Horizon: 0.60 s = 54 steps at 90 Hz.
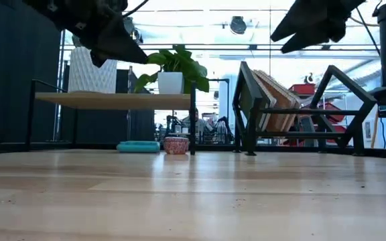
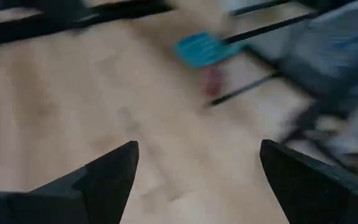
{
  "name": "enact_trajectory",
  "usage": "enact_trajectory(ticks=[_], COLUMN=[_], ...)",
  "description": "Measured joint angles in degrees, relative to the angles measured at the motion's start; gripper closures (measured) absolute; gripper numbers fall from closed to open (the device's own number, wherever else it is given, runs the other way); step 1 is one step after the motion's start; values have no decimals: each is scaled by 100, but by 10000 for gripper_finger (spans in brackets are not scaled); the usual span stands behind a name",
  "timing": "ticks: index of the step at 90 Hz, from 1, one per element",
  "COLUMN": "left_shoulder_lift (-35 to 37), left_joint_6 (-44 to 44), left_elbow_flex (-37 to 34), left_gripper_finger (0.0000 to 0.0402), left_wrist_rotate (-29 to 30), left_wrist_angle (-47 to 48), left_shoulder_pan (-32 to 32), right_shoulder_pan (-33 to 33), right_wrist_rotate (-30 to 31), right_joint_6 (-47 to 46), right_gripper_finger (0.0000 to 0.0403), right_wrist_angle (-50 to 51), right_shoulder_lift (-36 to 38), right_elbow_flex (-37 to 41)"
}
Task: Stock shelves
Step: Put the pink pen into the white pen holder
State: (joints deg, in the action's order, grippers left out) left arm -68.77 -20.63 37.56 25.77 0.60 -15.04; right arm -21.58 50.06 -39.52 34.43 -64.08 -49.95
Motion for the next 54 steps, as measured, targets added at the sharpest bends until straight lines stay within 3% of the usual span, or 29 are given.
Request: enact_trajectory(ticks=[14,22,54], left_shoulder_lift=[0,0,0], left_joint_6=[195,195,204], left_elbow_flex=[0,0,0], left_gripper_finger=[402,402,402], left_wrist_rotate=[1,3,3], left_wrist_angle=[-4,-8,-2], left_shoulder_pan=[129,189,191], right_shoulder_pan=[1236,1838,3439], right_wrist_rotate=[-71,-468,-1157], right_joint_6=[122,590,1609], right_gripper_finger=[83,83,129], right_wrist_angle=[603,658,710], right_shoulder_lift=[702,851,348], right_elbow_flex=[0,0,0])
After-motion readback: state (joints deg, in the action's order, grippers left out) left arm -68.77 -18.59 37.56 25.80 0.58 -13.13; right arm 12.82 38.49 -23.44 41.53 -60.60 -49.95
